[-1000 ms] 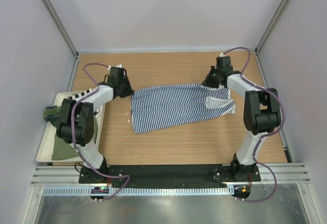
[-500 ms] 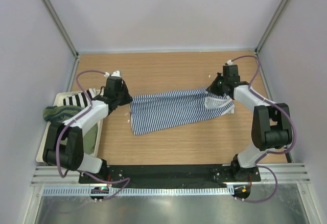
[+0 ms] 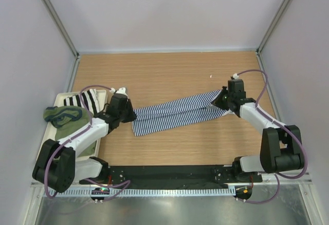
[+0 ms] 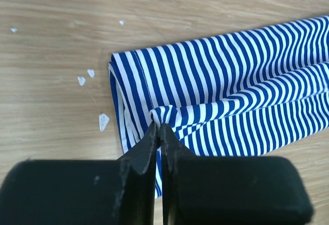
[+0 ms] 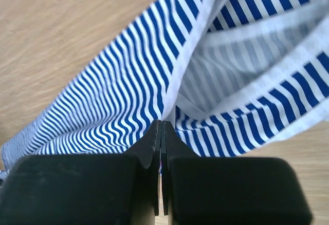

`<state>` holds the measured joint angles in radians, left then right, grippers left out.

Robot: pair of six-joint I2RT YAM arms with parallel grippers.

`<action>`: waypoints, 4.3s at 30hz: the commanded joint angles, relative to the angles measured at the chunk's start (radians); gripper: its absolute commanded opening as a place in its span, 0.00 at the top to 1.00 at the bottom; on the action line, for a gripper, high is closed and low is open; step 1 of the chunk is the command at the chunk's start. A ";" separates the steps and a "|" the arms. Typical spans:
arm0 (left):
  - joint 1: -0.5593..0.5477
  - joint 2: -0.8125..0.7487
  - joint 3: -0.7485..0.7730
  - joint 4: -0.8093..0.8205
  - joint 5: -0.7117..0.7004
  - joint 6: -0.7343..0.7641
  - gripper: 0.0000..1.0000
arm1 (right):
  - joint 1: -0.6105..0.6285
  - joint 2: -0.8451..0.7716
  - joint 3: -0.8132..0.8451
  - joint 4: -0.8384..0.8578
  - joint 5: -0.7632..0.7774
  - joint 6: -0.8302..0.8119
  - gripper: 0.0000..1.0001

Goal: Fold and stack the tank tops

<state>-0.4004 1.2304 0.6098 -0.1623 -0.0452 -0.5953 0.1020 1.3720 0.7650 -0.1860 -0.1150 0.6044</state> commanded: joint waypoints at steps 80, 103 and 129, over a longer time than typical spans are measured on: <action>-0.178 0.213 0.062 -0.183 0.014 -0.221 1.00 | -0.076 0.410 0.186 0.138 0.129 0.213 0.96; -0.853 0.107 -0.010 -0.107 -0.183 -0.764 0.50 | -0.042 1.081 1.146 0.002 -0.405 0.152 0.74; -0.565 0.218 0.099 0.035 0.004 -0.518 0.54 | -0.030 0.562 0.424 0.157 -0.400 0.083 0.53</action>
<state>-0.9680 1.4139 0.6804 -0.2516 -0.1078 -1.1206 0.0753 1.9755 1.2415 -0.1585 -0.4461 0.6579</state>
